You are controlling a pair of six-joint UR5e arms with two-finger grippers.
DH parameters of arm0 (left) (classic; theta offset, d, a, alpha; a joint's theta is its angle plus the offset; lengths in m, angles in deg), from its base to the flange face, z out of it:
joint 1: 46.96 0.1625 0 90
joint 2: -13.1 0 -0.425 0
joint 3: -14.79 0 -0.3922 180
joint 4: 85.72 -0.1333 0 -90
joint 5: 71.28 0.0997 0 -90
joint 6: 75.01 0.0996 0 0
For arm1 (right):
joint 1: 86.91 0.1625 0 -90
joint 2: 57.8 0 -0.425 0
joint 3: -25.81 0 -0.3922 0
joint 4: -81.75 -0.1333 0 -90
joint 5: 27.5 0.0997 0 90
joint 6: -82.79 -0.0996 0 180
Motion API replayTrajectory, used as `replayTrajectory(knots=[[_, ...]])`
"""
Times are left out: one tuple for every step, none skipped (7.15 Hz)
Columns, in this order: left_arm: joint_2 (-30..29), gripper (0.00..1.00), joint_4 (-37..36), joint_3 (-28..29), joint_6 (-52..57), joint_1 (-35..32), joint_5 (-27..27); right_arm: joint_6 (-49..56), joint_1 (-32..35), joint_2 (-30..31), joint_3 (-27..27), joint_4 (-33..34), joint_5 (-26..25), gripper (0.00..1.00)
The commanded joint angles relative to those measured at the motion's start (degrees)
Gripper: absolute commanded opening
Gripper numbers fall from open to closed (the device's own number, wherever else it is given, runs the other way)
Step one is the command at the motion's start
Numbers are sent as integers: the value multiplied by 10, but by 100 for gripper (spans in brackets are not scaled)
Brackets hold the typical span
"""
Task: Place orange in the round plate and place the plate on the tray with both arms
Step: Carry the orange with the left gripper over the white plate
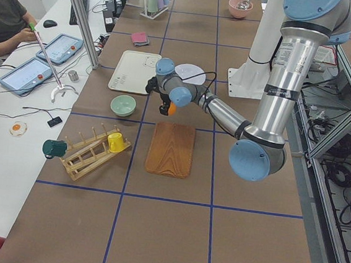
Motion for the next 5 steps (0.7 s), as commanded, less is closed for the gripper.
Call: replayTrajectory(knots=[[-102,0,-6,-8,-179,86,4,0,0,2,-2,0,1,100],[-158,0,-46,-7,-218,127,67,0,0,1,-3,0,1,100],[-218,0,-126,5,-219,168,119,0,0,2,-4,0,2,100],[-247,0,-142,37,-220,191,157,0,0,2,-6,0,3,100],[-276,0,-141,85,-221,209,182,0,0,3,-7,0,3,100]])
